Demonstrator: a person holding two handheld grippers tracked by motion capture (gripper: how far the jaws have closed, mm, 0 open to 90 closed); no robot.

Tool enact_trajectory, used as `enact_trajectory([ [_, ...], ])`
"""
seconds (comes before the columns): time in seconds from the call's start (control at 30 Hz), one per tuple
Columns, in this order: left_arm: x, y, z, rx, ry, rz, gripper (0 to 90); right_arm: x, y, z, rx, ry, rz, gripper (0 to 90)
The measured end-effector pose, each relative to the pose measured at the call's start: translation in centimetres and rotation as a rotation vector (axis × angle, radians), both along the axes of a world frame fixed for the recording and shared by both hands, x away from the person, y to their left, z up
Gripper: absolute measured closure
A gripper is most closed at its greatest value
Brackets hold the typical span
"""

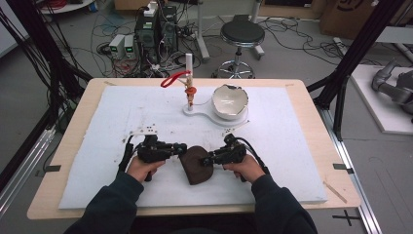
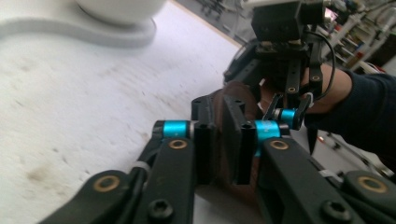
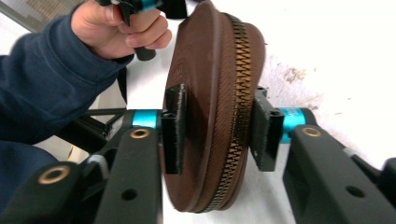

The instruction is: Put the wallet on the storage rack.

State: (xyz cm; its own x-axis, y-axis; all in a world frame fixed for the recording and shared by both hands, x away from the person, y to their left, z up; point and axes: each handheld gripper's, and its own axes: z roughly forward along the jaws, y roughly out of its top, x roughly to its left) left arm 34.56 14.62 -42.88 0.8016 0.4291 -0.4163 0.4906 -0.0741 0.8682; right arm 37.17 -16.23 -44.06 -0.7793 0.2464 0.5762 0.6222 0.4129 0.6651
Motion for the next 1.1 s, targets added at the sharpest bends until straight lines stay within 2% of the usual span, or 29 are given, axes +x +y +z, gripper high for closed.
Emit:
enact_trajectory([
  [0.03, 0.0, 0.3, 0.1, 0.001, -0.015, 0.037, 65.2, 0.0, -0.3, 0.1, 0.008, -0.003, -0.004, 64.6],
  [0.1, 0.1, 1.1, 0.4, 0.003, -0.043, 0.104, 53.7, 0.0, -0.7, 0.4, 0.022, -0.013, -0.015, 65.8],
  [0.13, 0.1, 1.5, 0.5, 0.014, -0.056, 0.135, 50.4, 0.0, -0.9, 0.5, 0.026, -0.019, -0.026, 66.2],
  [0.2, 0.1, 2.6, 0.8, 0.072, -0.112, 0.226, 44.7, 0.0, -1.4, 0.8, 0.027, -0.031, -0.048, 66.8],
  [0.33, 0.2, 4.7, 1.3, 0.151, -0.142, 0.378, 30.0, 0.0, -2.9, 1.7, 0.034, -0.083, -0.117, 67.8],
  [0.4, 0.2, 5.6, 1.4, 0.184, -0.164, 0.427, 22.6, 0.0, -3.9, 2.4, 0.052, -0.112, -0.159, 68.0],
  [0.5, 0.2, 6.6, 1.4, 0.234, -0.18, 0.481, 19.8, 0.0, -5.2, 3.6, 0.067, -0.164, -0.214, 68.1],
  [0.63, 0.1, 7.3, 1.4, 0.242, -0.176, 0.512, 19.8, 0.0, -6.6, 5.1, 0.069, -0.242, -0.283, 68.3],
  [0.83, -0.1, 7.5, 1.6, 0.227, -0.19, 0.498, 19.8, 0.8, -8.1, 7.4, 0.067, -0.328, -0.37, 68.3],
  [0.93, -0.2, 7.5, 1.6, 0.235, -0.204, 0.488, 19.8, 1.7, -8.6, 8.9, 0.058, -0.371, -0.405, 68.3],
  [1.1, -0.3, 7.8, 1.6, 0.219, -0.193, 0.49, 19.8, 3.6, -8.7, 11.0, 0.035, -0.414, -0.46, 68.5],
])
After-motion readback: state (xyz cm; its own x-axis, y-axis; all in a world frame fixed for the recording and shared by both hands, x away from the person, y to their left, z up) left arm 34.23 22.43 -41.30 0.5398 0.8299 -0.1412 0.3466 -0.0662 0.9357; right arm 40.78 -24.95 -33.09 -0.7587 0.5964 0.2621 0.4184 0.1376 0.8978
